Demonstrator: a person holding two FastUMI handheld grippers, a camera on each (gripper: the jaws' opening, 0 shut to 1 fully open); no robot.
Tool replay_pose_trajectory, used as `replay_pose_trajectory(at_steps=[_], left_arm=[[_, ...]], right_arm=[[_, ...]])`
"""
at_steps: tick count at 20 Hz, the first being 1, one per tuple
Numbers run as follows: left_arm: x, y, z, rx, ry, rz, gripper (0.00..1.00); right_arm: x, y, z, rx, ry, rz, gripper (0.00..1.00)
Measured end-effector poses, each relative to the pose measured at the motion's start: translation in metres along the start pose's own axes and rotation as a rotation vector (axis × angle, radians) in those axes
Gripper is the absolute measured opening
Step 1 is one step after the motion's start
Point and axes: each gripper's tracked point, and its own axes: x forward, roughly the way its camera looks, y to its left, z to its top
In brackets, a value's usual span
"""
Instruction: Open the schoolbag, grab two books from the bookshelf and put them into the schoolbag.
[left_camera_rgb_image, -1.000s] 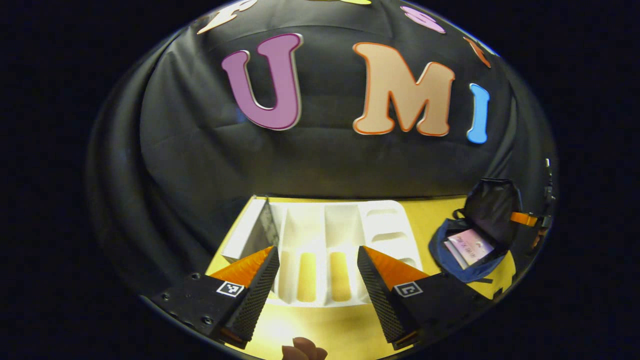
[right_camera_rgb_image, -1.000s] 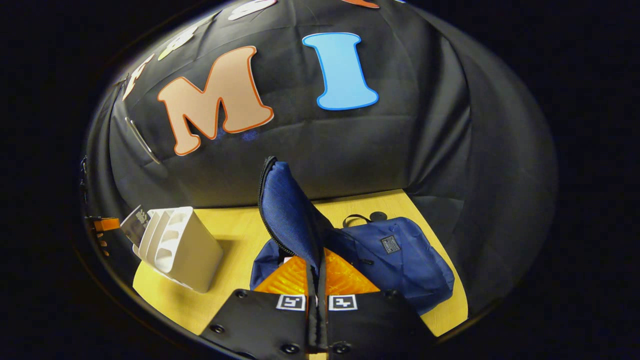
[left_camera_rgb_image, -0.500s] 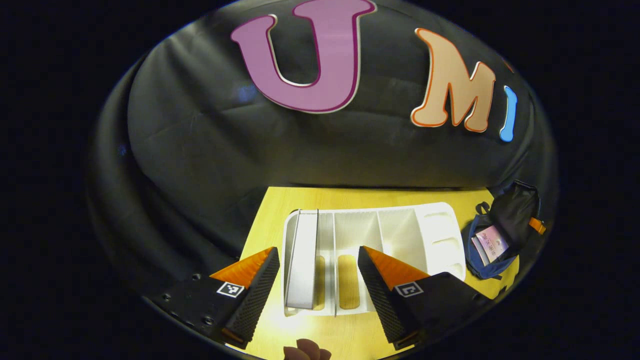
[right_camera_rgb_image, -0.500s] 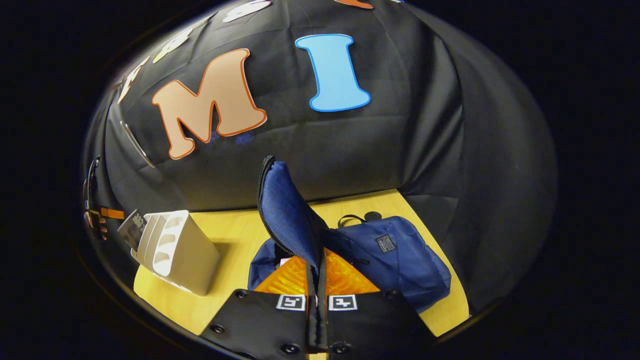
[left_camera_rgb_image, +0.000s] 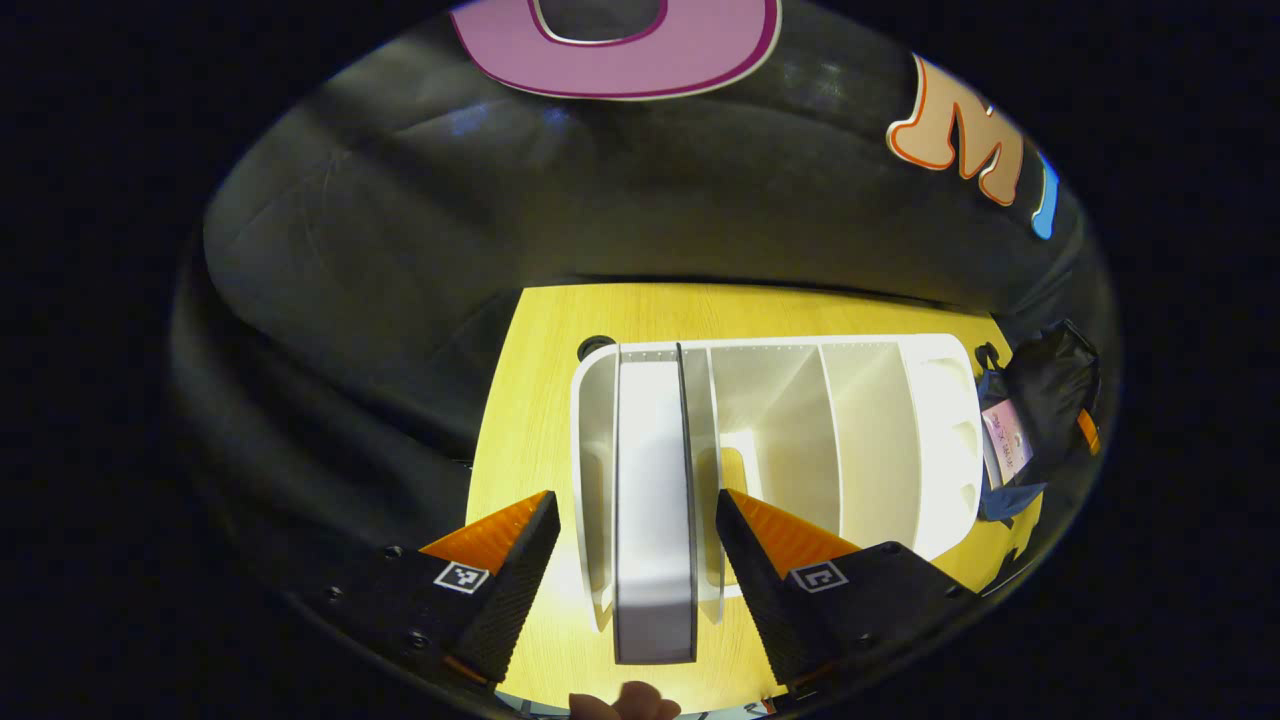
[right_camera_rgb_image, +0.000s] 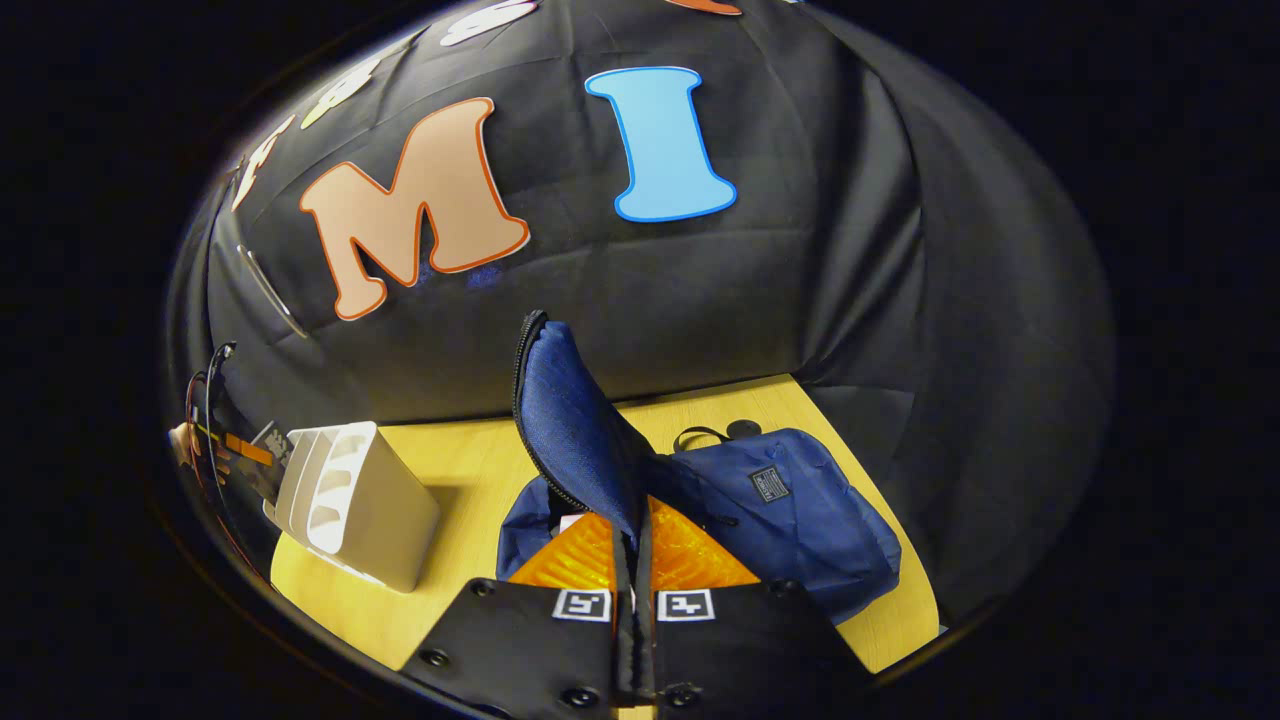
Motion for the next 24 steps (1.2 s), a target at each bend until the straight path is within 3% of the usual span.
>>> replay_pose_trajectory(at_steps=[3,7,9,10,15,16,17,18,19,24], left_arm=[[0.007,0.001,-0.007,0.016,0.077,0.006,0.94],[0.015,0.007,-0.017,0.020,0.149,0.007,0.80],[0.016,0.002,-0.024,0.013,0.190,0.005,0.62],[0.021,0.000,-0.027,0.005,0.197,0.006,0.39],[0.015,0.002,-0.027,0.006,0.199,0.008,0.36],[0.015,0.003,-0.028,0.003,0.204,0.007,0.36],[0.015,0.003,-0.028,0.003,0.204,0.006,0.35],[0.014,0.004,-0.029,0.003,0.209,0.002,0.35],[0.012,0.004,-0.029,0.005,0.215,0.000,0.35],[-0.004,0.014,-0.019,0.021,0.211,0.038,0.35]], right_arm=[[0.001,-0.001,0.000,0.008,0.001,0.001,0.03],[0.000,-0.003,0.001,0.009,0.000,-0.003,0.07],[0.001,-0.004,0.001,0.020,0.000,-0.004,0.03],[0.000,-0.004,0.001,0.020,0.001,-0.004,0.03],[0.000,-0.004,0.001,0.011,0.002,-0.007,0.04],[0.000,-0.004,0.002,0.012,0.002,-0.007,0.07],[0.000,-0.004,0.001,0.014,0.002,-0.008,0.03],[0.000,-0.004,0.002,0.015,0.002,-0.009,0.07],[0.000,-0.004,0.002,0.016,0.003,-0.009,0.04],[0.000,-0.005,0.002,0.025,0.002,-0.010,0.03]])
